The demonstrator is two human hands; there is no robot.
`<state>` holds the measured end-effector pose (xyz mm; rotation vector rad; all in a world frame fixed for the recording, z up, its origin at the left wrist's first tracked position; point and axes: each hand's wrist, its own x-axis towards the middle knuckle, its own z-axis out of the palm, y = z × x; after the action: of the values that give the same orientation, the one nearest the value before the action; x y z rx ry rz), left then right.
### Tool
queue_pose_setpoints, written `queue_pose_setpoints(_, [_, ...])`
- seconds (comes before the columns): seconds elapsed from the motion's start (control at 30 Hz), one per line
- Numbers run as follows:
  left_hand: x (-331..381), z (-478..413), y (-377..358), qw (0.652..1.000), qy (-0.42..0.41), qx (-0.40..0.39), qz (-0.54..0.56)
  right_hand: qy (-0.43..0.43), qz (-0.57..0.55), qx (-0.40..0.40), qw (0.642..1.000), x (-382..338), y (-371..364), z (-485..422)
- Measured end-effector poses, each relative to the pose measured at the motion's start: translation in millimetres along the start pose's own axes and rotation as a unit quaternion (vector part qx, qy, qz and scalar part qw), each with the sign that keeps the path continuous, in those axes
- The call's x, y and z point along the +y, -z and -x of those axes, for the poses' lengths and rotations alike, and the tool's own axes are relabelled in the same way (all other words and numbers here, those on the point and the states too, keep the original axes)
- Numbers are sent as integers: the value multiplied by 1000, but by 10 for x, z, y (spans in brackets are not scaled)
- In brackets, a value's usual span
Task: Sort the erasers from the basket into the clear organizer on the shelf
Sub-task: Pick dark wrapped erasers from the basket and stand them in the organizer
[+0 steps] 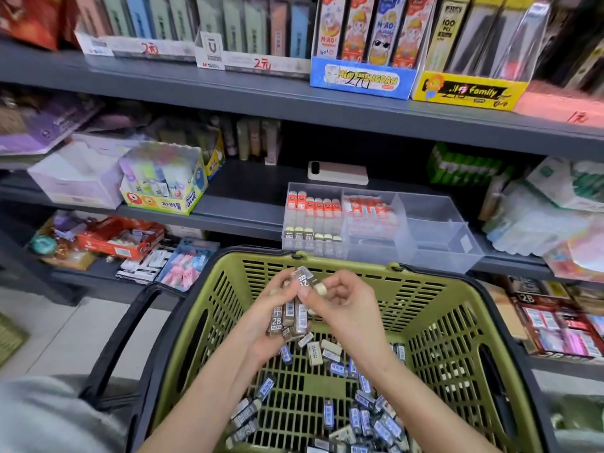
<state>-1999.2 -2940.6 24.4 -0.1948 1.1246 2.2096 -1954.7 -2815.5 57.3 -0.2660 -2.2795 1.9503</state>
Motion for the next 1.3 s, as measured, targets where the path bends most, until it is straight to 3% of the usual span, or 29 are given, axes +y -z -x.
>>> queue_pose_setpoints(0.13, [130, -37, -24, 997, 3, -1, -71, 38, 30, 11, 999, -110, 39, -29])
queue_pose_setpoints(0.47, [386, -231, -309, 995, 67, -45, -62, 108, 17, 90, 990, -358, 67, -227])
queue_pose_setpoints(0.67, [515, -364, -381, 991, 103, -65, 51, 106, -16, 70, 992, -513, 49, -502])
queue_pose_setpoints(0.8, [687, -470, -234, 985, 91, -73, 125, 89, -42, 110, 989, -554, 305, -928])
queue_pose_setpoints(0.87, [799, -505, -141, 988, 67, -61, 122, 66, 65, 88, 992, -512, 437, -1151])
queue_pose_setpoints(0.97, [943, -544, -56, 990, 35, -75, 112, 15, 236, -7, 972, -401, 490, -1378])
queue_pose_setpoints(1.1, [1050, -626, -13, 992, 17, -68, 107, -48, 277, -144, 949, -353, 413, -1548])
queue_pose_setpoints(1.3, [1056, -722, -17, 997, -33, -33, 57, -72, 426, -183, 883, -377, 229, -1744])
